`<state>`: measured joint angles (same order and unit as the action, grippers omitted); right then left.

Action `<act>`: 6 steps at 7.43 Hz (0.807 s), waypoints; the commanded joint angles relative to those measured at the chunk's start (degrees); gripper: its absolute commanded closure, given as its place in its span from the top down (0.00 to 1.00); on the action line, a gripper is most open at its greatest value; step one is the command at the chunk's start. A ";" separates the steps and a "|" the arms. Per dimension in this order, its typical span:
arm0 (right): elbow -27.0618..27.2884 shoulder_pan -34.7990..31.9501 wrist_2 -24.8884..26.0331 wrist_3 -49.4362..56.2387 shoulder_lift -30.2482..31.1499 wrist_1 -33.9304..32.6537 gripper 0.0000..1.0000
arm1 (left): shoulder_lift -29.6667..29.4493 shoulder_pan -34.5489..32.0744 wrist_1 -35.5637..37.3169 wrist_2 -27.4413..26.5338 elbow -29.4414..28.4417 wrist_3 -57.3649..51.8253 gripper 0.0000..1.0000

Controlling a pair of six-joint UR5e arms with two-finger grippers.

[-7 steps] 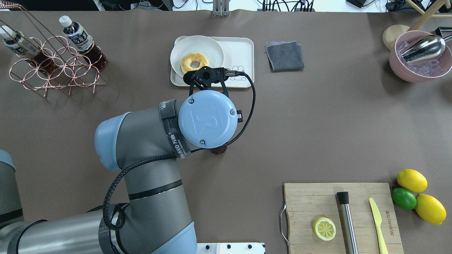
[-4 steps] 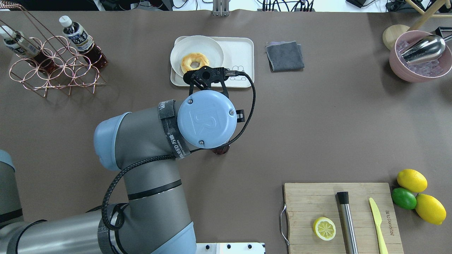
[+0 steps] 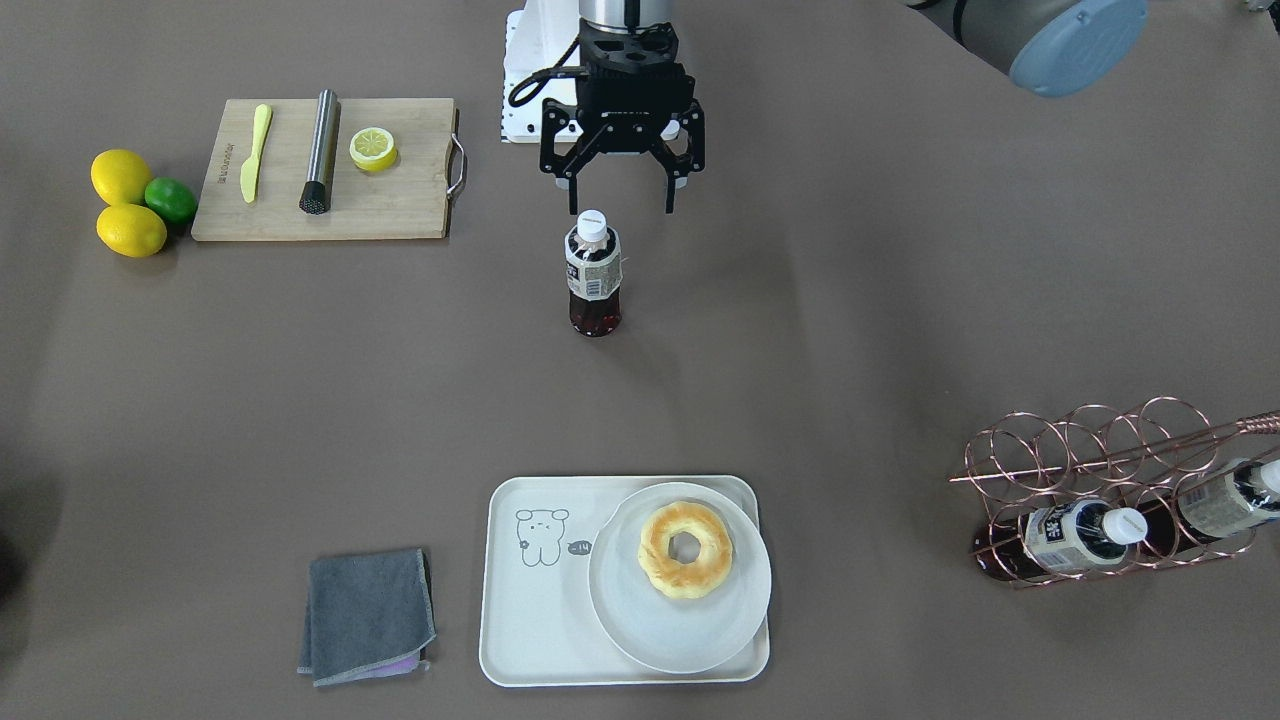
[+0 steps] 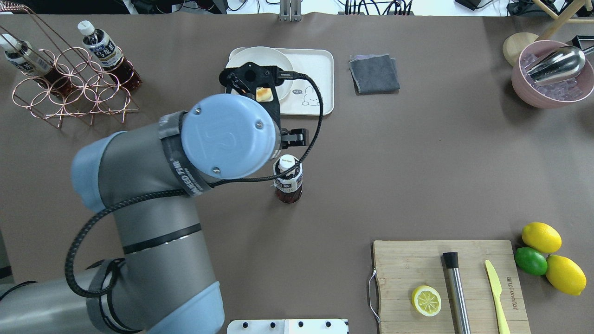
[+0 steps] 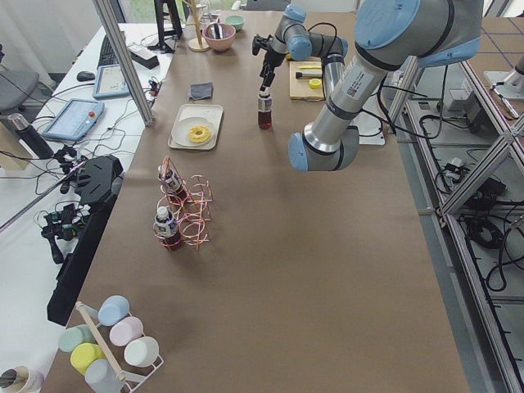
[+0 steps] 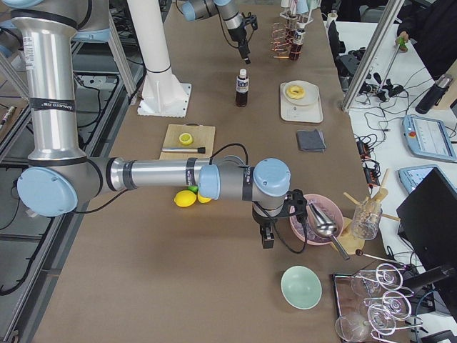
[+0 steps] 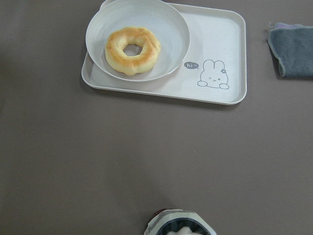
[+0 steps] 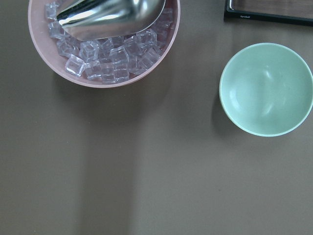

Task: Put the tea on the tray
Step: 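Open the left gripper and withdraw the left arm toward the rack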

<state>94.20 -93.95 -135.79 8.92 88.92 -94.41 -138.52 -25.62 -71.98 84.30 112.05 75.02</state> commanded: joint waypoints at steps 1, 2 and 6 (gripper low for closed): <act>0.02 0.00 0.08 -0.30 -0.24 0.02 1.00 | 9.71 -7.66 -10.14 4.88 2.55 -7.06 0.98; 0.02 0.00 0.08 -0.30 -0.32 0.02 1.00 | 13.59 -9.17 -17.07 5.08 2.38 -6.47 0.98; -0.42 0.35 0.26 -1.53 -2.17 0.02 1.00 | 27.13 -12.52 -47.57 5.35 -1.38 -5.76 0.98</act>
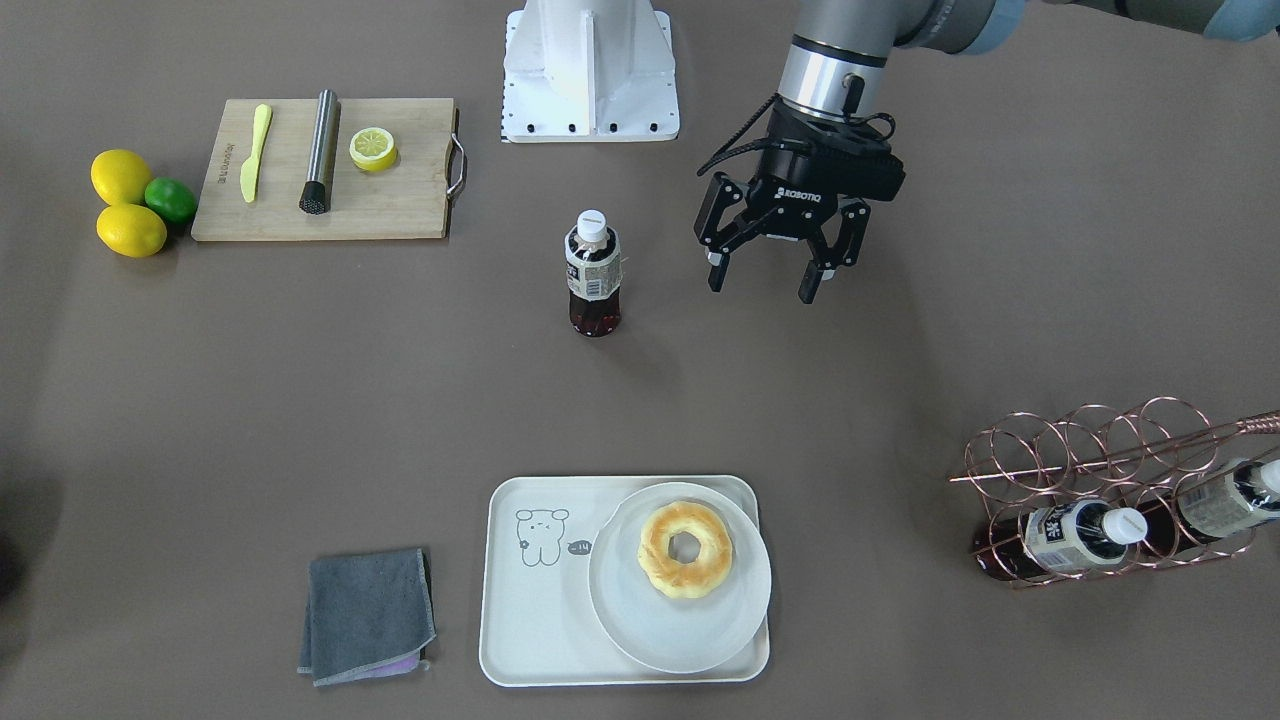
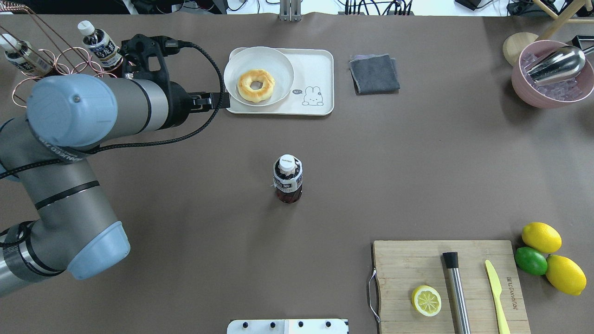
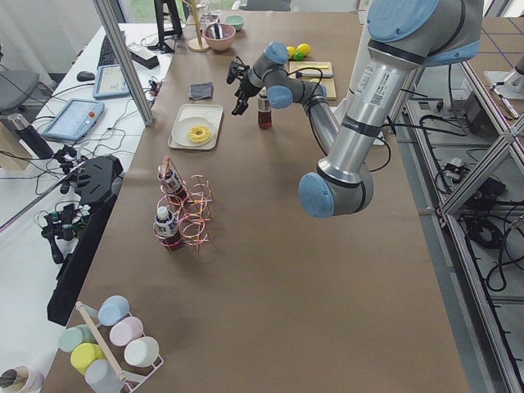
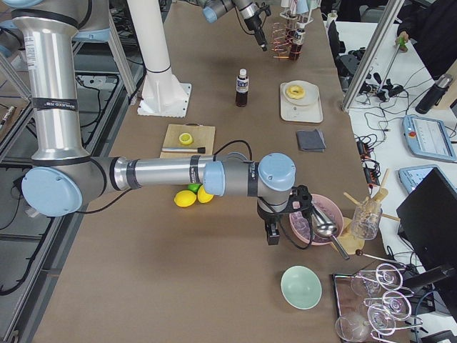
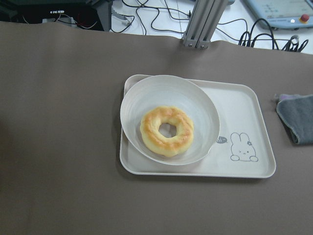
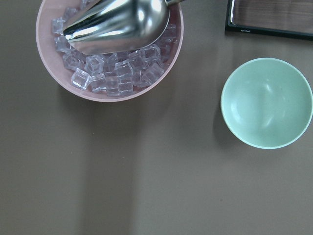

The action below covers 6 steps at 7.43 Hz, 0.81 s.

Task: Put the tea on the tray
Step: 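Open the left gripper and withdraw the left arm toward the rack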

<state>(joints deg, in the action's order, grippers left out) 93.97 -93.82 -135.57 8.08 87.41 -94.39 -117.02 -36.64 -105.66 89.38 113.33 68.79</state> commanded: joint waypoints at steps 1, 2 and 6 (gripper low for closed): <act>-0.19 0.47 -0.05 -2.09 -1.27 0.00 1.00 | 6.53 -2.03 -18.22 0.27 -3.89 0.47 0.98; -0.19 0.91 0.04 -2.45 -1.71 0.00 1.00 | 6.63 -2.47 -19.05 0.27 -4.16 0.38 0.98; -0.02 1.36 -0.83 -2.89 -2.86 0.00 1.00 | 14.08 -19.61 -18.35 34.73 -4.86 -3.36 0.98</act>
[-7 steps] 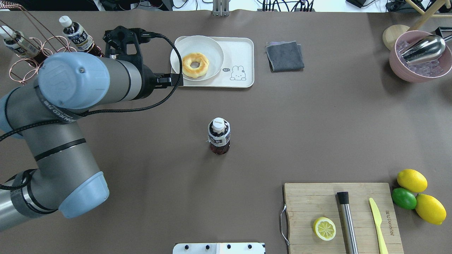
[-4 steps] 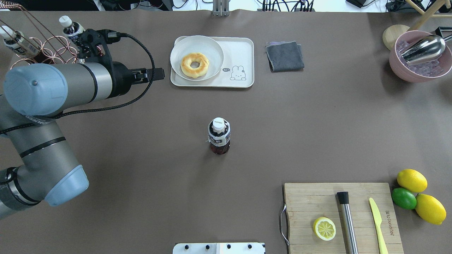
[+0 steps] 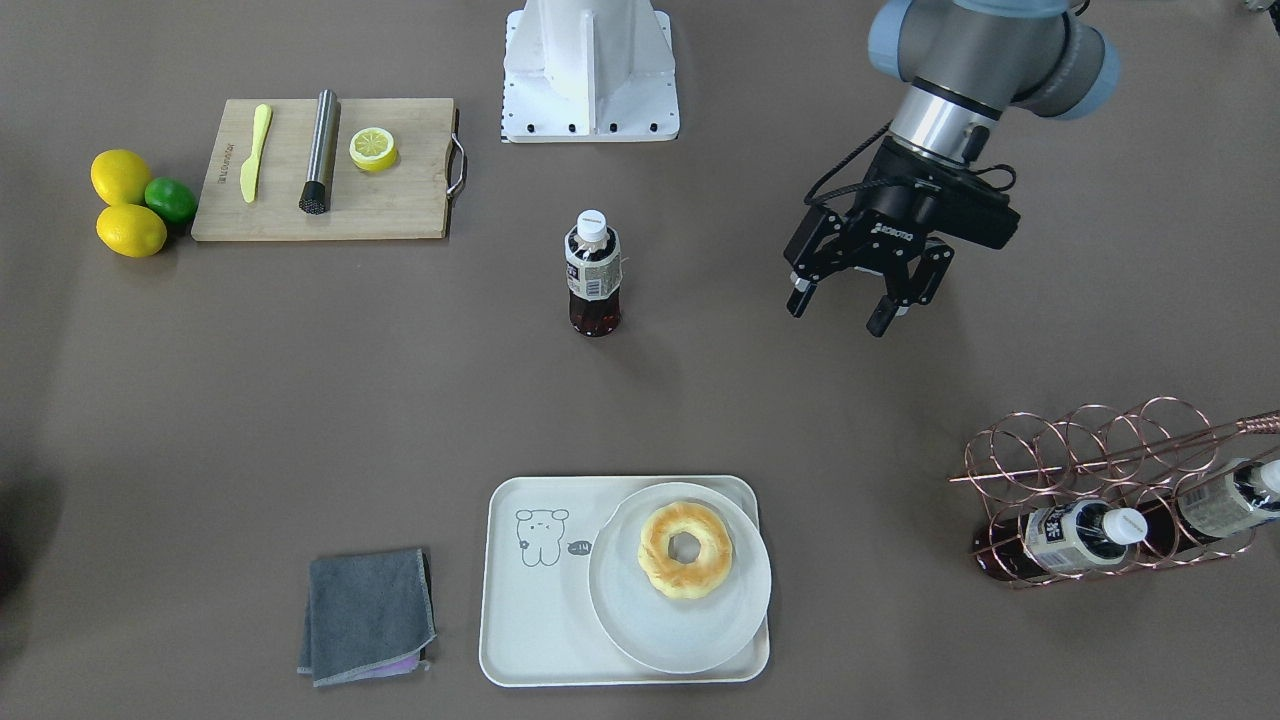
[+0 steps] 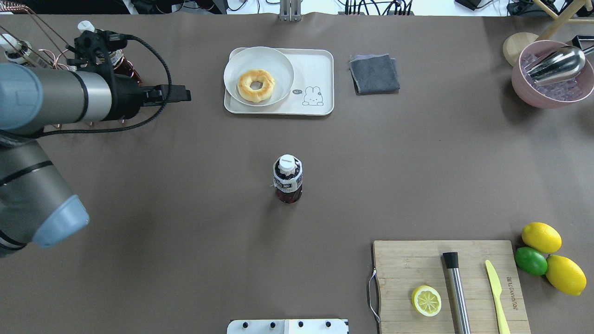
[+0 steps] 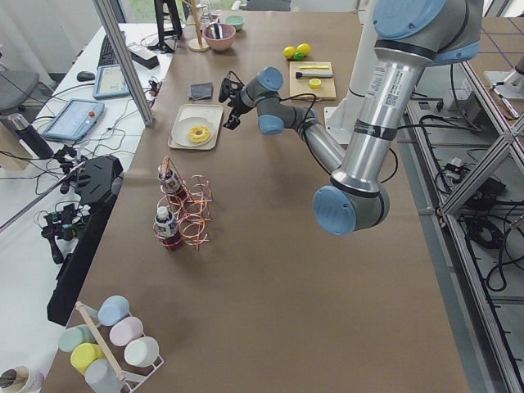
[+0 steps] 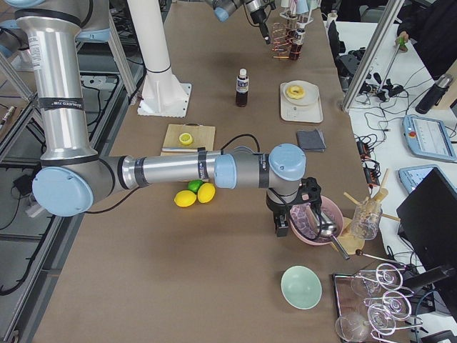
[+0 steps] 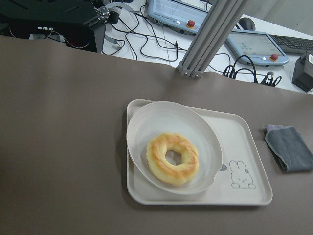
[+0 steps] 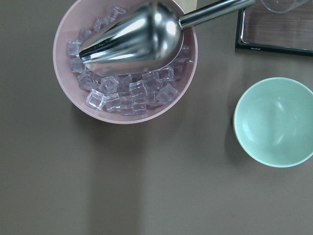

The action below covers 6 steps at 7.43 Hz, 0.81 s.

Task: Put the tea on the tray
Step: 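Open the left gripper and withdraw the left arm toward the rack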

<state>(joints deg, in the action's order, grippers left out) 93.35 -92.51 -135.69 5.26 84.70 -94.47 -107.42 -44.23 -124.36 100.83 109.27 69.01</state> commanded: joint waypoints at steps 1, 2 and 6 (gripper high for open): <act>2.34 1.97 -2.80 -0.25 -0.24 -0.10 1.00 | 10.59 -18.02 0.43 31.10 -1.43 -20.15 0.98; 5.49 4.68 -3.52 -7.04 -1.63 -0.54 1.00 | 15.61 -21.91 0.69 31.53 -1.69 -30.76 0.98; 22.28 27.25 -1.08 -44.47 -9.44 -0.63 1.00 | 22.67 -34.22 7.90 35.40 -2.57 -46.92 0.98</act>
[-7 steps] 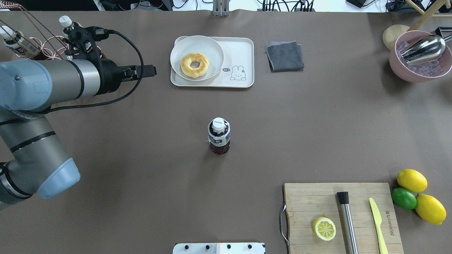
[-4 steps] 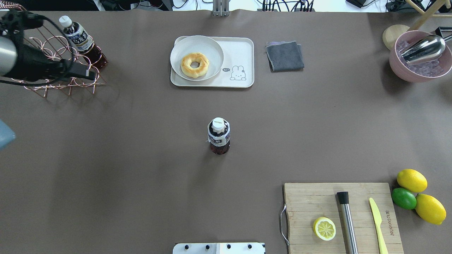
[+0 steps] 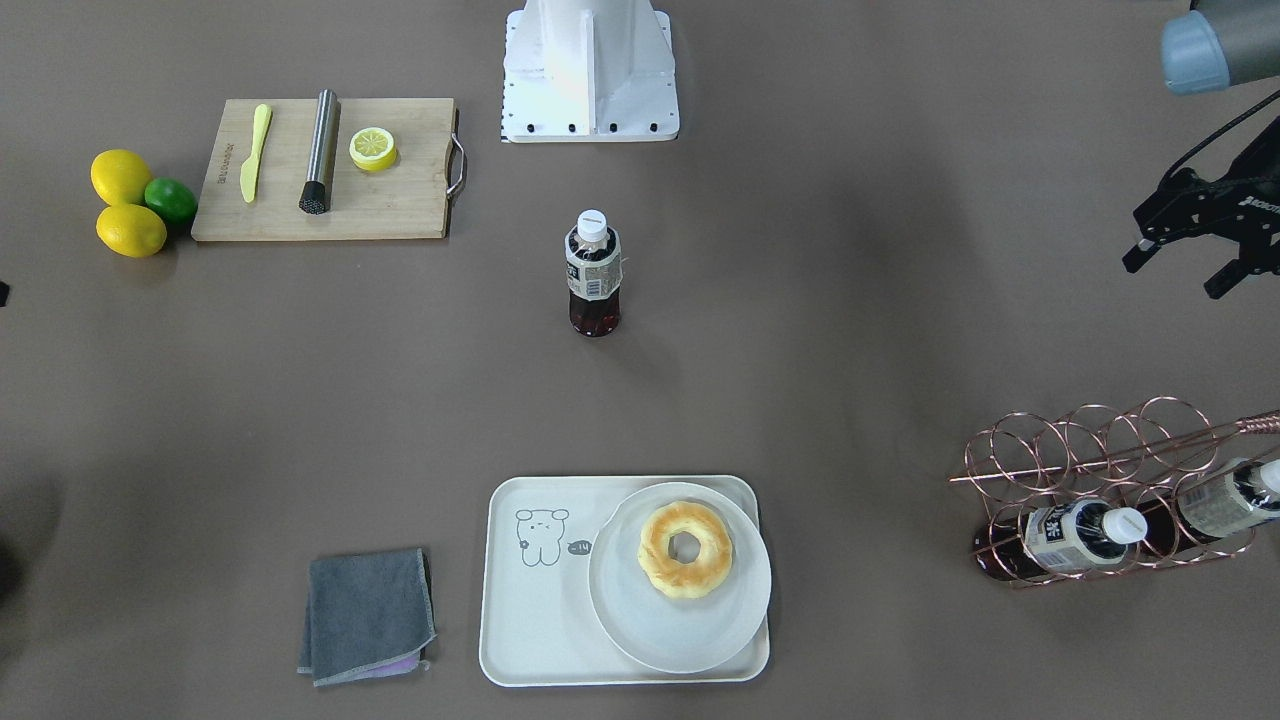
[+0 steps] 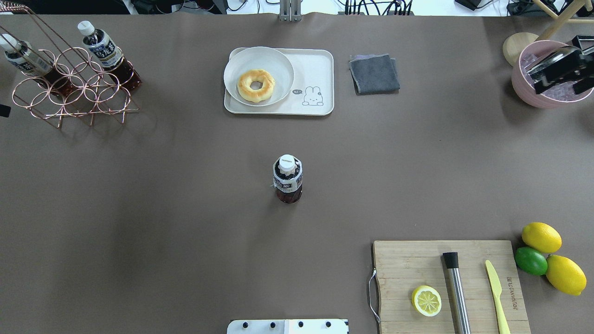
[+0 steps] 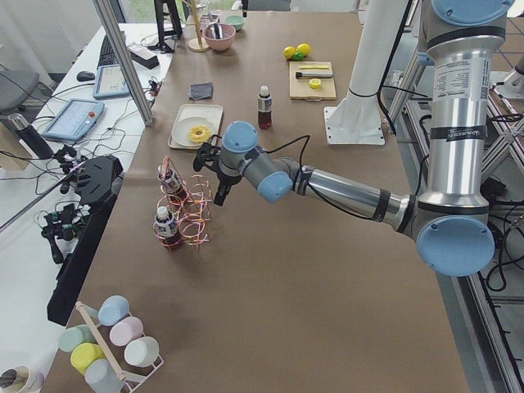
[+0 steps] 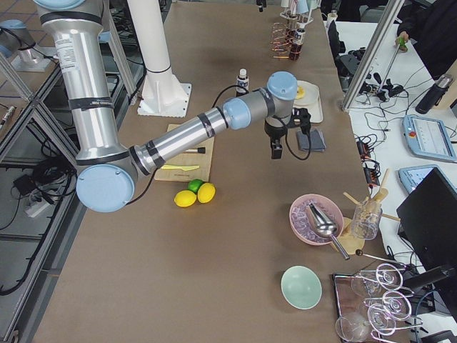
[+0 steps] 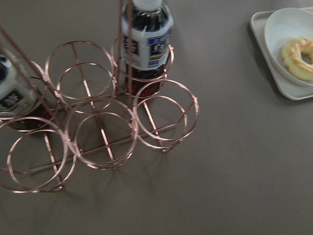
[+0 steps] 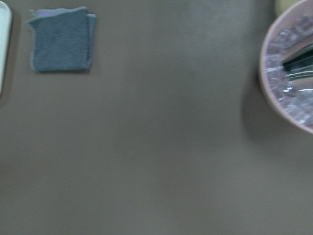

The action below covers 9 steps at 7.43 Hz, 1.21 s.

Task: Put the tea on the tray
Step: 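Move the right gripper down over the standing bottle and grasp it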

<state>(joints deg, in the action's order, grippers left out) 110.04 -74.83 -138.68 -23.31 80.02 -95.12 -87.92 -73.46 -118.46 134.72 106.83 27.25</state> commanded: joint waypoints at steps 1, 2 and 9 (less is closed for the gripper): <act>7.62 15.44 5.75 -23.37 -8.36 0.02 1.00 | 4.32 -6.85 2.18 1.51 -0.83 -8.75 0.98; 9.30 21.59 11.79 -31.28 -13.26 -2.85 1.00 | 4.34 -8.87 3.22 2.21 -2.40 -11.83 0.98; 0.63 42.91 28.54 -47.77 -40.47 -21.01 1.00 | 4.77 -14.43 3.58 2.48 -9.36 -20.74 0.98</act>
<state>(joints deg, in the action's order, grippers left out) 114.84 -33.96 -111.29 -67.21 41.29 -120.64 -83.23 -87.84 -114.88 137.20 97.83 6.56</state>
